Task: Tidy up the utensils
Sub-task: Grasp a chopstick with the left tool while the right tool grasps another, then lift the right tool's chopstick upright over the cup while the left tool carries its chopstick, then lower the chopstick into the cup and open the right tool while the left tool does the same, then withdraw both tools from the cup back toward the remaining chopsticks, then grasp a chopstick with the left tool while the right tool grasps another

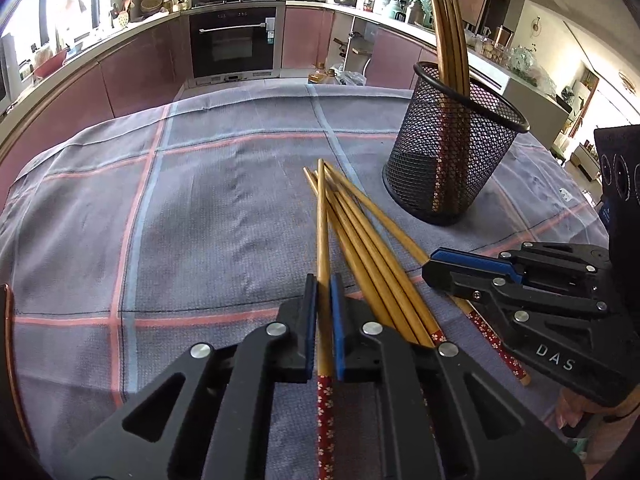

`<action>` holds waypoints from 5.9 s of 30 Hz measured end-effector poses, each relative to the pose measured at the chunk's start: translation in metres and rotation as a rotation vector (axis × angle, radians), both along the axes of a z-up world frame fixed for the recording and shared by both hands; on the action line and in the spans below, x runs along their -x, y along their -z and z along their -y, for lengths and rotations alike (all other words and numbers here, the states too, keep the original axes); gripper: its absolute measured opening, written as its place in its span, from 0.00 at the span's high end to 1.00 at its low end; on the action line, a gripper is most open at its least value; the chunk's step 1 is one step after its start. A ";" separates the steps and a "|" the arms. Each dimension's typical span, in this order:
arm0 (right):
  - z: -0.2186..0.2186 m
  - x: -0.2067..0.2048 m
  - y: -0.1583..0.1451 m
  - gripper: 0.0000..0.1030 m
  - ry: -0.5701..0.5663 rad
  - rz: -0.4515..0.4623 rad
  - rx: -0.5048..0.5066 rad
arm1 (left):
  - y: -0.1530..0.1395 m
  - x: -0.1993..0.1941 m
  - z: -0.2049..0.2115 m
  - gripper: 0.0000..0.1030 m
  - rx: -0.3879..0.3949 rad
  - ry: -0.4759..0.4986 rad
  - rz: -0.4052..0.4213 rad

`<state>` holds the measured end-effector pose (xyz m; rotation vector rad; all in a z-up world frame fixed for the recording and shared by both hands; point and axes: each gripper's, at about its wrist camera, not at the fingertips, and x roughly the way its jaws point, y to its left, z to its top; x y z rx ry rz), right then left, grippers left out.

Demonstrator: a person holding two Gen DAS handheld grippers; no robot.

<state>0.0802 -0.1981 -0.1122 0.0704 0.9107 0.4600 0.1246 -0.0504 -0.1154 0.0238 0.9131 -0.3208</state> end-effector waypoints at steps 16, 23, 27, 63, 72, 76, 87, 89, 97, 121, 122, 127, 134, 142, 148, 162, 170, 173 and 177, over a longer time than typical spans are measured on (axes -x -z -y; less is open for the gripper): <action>0.017 0.019 -0.031 0.95 -0.072 0.035 -0.183 | -0.031 0.019 -0.019 0.93 0.151 0.057 0.013; 0.029 0.026 -0.043 0.95 -0.106 0.051 -0.256 | -0.052 0.030 -0.022 0.93 0.218 0.111 0.033; 0.034 0.029 -0.048 0.95 -0.106 0.071 -0.264 | -0.064 0.036 -0.023 0.93 0.238 0.139 0.053; 0.097 -0.004 -0.166 0.94 0.075 0.443 -0.216 | -0.190 -0.013 0.011 0.93 0.371 0.207 0.380; 0.087 -0.029 -0.143 0.95 0.105 0.402 -0.173 | -0.171 -0.031 0.033 0.93 0.281 0.200 0.333; 0.081 -0.037 -0.126 0.95 0.104 0.360 -0.153 | -0.158 -0.034 0.041 0.93 0.220 0.210 0.300; 0.070 -0.048 -0.099 0.95 0.090 0.256 -0.115 | -0.123 -0.046 0.058 0.93 0.135 0.275 0.159; 0.071 -0.051 -0.096 0.94 0.096 0.241 -0.120 | -0.119 -0.053 0.061 0.93 0.134 0.278 0.138; 0.068 -0.056 -0.094 0.93 0.117 0.219 -0.121 | -0.114 -0.075 0.065 0.93 0.149 0.261 0.090; 0.052 0.012 -0.107 0.55 -0.024 0.333 -0.139 | -0.104 -0.005 0.003 0.58 0.157 0.090 0.265; 0.049 0.017 -0.106 0.55 -0.042 0.334 -0.135 | -0.102 -0.001 -0.001 0.55 0.155 0.078 0.265; 0.040 0.033 -0.089 0.52 -0.075 0.283 -0.119 | -0.082 0.013 -0.018 0.45 0.131 0.036 0.226; 0.032 0.031 -0.041 0.52 -0.064 0.136 -0.088 | -0.038 0.021 -0.017 0.45 0.076 0.032 0.108; 0.029 0.034 -0.013 0.52 -0.039 0.054 -0.068 | -0.010 0.025 -0.011 0.45 0.057 0.034 0.033; 0.027 0.037 -0.008 0.52 -0.036 0.045 -0.063 | -0.003 0.026 -0.006 0.45 0.049 0.044 0.005; 0.021 0.035 -0.008 0.51 -0.044 0.047 -0.047 | 0.003 0.021 0.004 0.48 0.002 0.049 0.000; 0.016 0.035 -0.008 0.51 -0.056 0.052 -0.032 | 0.004 0.020 0.004 0.51 -0.007 0.044 -0.001; 0.010 0.033 -0.009 0.51 -0.068 0.057 -0.011 | 0.004 0.020 0.002 0.57 0.002 0.041 -0.006; 0.004 0.029 -0.007 0.51 -0.083 0.054 0.015 | 0.004 0.020 0.000 0.61 0.009 0.036 -0.009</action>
